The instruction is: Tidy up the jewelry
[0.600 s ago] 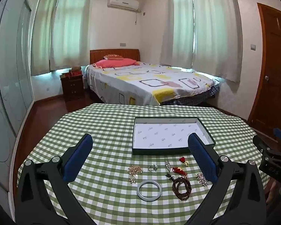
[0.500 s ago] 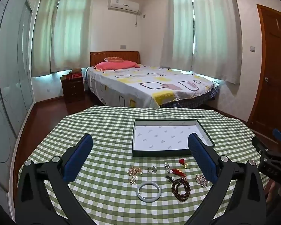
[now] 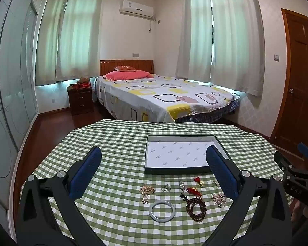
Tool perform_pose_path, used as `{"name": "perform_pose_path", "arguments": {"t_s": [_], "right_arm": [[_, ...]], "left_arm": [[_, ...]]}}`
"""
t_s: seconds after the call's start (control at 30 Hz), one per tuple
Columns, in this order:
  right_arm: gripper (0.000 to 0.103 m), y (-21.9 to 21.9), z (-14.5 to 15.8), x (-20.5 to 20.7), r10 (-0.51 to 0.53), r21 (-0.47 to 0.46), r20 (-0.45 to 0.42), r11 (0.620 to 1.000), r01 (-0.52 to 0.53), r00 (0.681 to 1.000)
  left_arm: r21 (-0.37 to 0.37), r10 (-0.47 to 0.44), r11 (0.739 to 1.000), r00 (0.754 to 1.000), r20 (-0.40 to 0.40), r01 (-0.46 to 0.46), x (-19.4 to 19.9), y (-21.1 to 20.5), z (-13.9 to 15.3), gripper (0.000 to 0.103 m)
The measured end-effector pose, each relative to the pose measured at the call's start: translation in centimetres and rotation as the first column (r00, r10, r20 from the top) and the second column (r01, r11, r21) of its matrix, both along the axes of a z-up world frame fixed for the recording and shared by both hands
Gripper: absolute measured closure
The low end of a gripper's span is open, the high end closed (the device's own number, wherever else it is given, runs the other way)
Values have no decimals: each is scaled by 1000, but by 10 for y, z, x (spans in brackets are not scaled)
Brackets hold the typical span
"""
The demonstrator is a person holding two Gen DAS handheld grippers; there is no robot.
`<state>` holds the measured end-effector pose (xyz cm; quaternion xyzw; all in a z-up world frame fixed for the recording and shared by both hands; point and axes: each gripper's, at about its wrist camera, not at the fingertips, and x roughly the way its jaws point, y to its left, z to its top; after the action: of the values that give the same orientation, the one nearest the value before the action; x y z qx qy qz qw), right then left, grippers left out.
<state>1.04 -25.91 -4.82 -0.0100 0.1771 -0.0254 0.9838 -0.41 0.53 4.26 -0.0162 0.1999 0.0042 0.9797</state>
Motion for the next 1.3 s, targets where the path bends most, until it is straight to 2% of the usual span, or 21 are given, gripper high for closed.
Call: {"name": "perform_pose_path", "arguments": {"t_s": [1.3], "right_arm": [[6,3,-4,-3,5,-7,23,1000,-5,1000]], "left_arm": [[12,5,1000,1000,25,-5,-7,-3,-11,4]]}}
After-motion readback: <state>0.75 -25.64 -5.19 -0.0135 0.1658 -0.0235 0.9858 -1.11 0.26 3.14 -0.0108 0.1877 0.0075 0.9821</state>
